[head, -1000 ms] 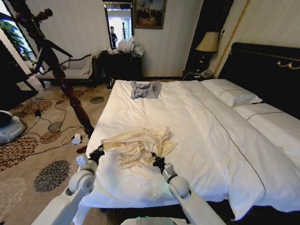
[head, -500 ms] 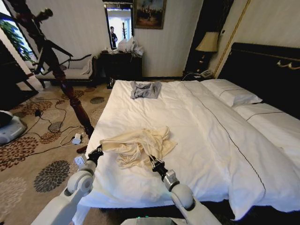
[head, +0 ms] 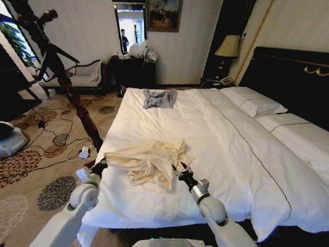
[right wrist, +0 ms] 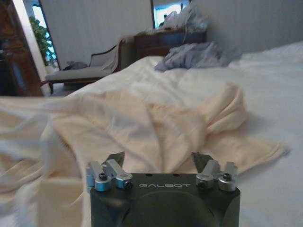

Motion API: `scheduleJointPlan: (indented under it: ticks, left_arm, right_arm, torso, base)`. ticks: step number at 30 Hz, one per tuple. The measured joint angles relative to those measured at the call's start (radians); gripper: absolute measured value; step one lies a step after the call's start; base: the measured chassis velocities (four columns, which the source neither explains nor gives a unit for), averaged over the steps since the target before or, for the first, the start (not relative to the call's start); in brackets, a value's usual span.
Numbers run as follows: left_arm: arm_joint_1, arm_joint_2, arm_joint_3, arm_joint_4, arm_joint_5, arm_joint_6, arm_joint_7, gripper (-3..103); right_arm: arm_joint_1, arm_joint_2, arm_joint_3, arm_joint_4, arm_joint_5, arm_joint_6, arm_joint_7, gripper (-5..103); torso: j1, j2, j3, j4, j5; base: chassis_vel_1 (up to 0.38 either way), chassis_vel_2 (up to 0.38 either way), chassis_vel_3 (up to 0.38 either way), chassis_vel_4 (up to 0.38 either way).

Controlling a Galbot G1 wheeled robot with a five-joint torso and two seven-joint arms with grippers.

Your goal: Pick up the clothes from the bed and hang them on the clothes hanger.

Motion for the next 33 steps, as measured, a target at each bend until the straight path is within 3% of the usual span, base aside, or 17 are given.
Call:
scheduleJointPlan:
  ticks: [1, 3, 6, 15, 17, 20, 24, 29, 33]
  left_arm:
    - [0.001, 0.004, -0.011, 0.0, -0.005, 0.0, 0.0, 0]
    - [0.003, 0.007, -0.019, 0.0, -0.008, 0.0, 0.0, 0]
    - [0.02, 0.017, -0.045, -0.008, -0.017, 0.001, -0.001, 0]
    - [0.033, 0.015, -0.072, -0.014, -0.028, 0.001, -0.001, 0]
    - [0.031, 0.013, -0.068, -0.014, -0.027, 0.001, -0.001, 0]
    - [0.025, 0.011, -0.058, -0.014, -0.025, 0.002, -0.002, 0]
    - [0.024, 0.016, -0.052, -0.016, -0.024, 0.002, -0.002, 0]
    - [0.028, 0.022, -0.055, -0.02, -0.025, 0.002, -0.003, 0]
    - [0.03, 0.019, -0.055, -0.019, -0.023, 0.002, -0.003, 0]
  right_arm:
    - [0.001, 0.007, -0.014, -0.008, -0.01, 0.0, -0.002, 88]
    - [0.004, 0.014, -0.028, -0.018, -0.022, 0.0, -0.004, 88]
    - [0.022, 0.035, -0.048, -0.051, -0.035, 0.001, -0.001, 99]
    - [0.022, 0.037, -0.057, -0.069, -0.039, 0.004, -0.002, 102]
    - [0.022, 0.039, -0.061, -0.071, -0.046, 0.004, -0.003, 98]
    - [0.021, 0.04, -0.07, -0.082, -0.057, 0.004, -0.008, 83]
    - [0.02, 0.038, -0.072, -0.089, -0.059, 0.007, -0.012, 78]
    - [0.017, 0.031, -0.071, -0.089, -0.055, 0.011, -0.016, 50]
    - [0.017, 0.029, -0.075, -0.089, -0.066, 0.02, -0.019, 39]
  torso:
    - [0.0, 0.0, 0.0, 0.0001, -0.0001]
    - [0.0, 0.0, 0.0, 0.0001, -0.0002]
    - [0.0, 0.0, 0.0, 0.0004, -0.0001]
    - [0.0, 0.0, 0.0, 0.0002, -0.0002]
    - [0.0, 0.0, 0.0, 0.0002, -0.0001]
    - [0.0, 0.0, 0.0, 0.0001, -0.0001]
    - [0.0, 0.0, 0.0, 0.0001, -0.0001]
    - [0.0, 0.0, 0.0, 0.0001, 0.0]
    - [0.0, 0.0, 0.0, 0.0001, -0.0001]
  base:
    - [0.0, 0.0, 0.0, 0.0]
    - [0.0, 0.0, 0.0, 0.0]
    - [0.0, 0.0, 0.0, 0.0]
    - [0.0, 0.0, 0.0, 0.0]
    - [0.0, 0.0, 0.0, 0.0]
    - [0.0, 0.0, 0.0, 0.0]
    - [0.0, 0.0, 0.0, 0.0]
    - [0.0, 0.0, 0.0, 0.0]
    - [0.0, 0.0, 0.0, 0.0]
